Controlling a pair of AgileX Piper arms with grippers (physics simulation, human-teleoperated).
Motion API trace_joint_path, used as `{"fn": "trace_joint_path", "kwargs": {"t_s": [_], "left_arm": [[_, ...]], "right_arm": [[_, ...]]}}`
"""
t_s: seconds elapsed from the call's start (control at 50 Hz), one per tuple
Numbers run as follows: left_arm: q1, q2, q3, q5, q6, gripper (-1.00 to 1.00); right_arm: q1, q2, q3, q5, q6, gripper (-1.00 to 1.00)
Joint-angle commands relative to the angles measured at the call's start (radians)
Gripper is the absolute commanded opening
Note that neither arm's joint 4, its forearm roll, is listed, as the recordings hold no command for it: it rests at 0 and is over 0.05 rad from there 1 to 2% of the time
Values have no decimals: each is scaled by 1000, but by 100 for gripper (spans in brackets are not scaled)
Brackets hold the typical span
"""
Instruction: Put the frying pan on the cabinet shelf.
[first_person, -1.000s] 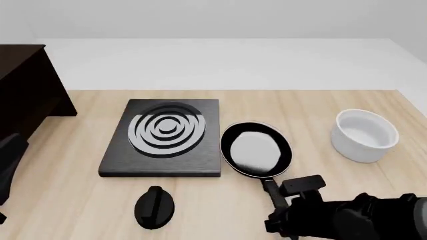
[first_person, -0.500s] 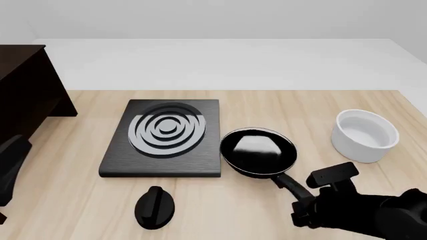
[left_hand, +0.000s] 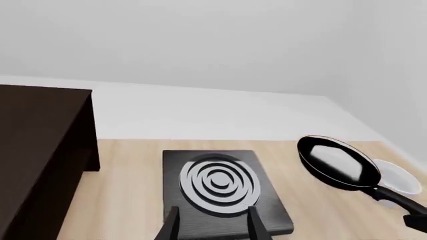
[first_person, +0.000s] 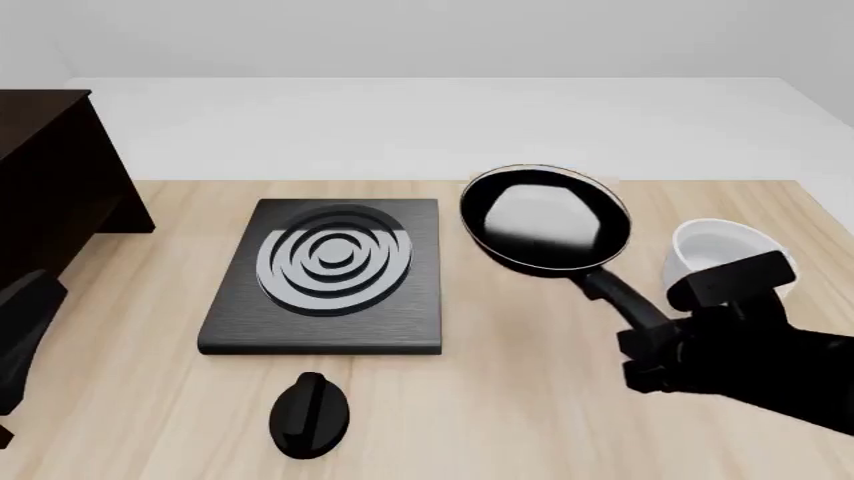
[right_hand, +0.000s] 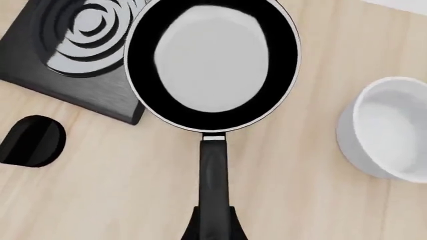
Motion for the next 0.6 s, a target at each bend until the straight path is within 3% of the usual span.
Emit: {"fn": "trace_joint_path", "kwargs": {"t_s": [0.02,0.14,0.18,0.24,0.3,0.34,0.36,0.46,0.52,0.6], "left_arm": [[-19,4,-10,10,-45,100],[-28,17,-8,-7,-107,100],[-4,30,-7,-14,-169,100],[-37,56,-30,-28,-170,100],[-18,66,-23,-60,-300,100],[-50,86,-33,-70,-283,100],[-55,113,-22,-88,-332,100],[-64,161,-14,-168,-445,100],[-97,196,24,-233,-609,100],[-107,202,-13,-253,-629,100]], "right_arm": [[4,-40,-123,41,-40,-100],[15,-7,-191,44,-60,-100],[29,9,-220,42,-77,-100],[46,23,-264,51,-71,-100],[59,41,-307,61,-75,-100],[65,53,-327,63,-86,-100],[70,60,-345,69,-90,-100],[86,89,-389,75,-105,-100],[96,104,-423,79,-108,-100],[110,124,-474,81,-121,-100]]}}
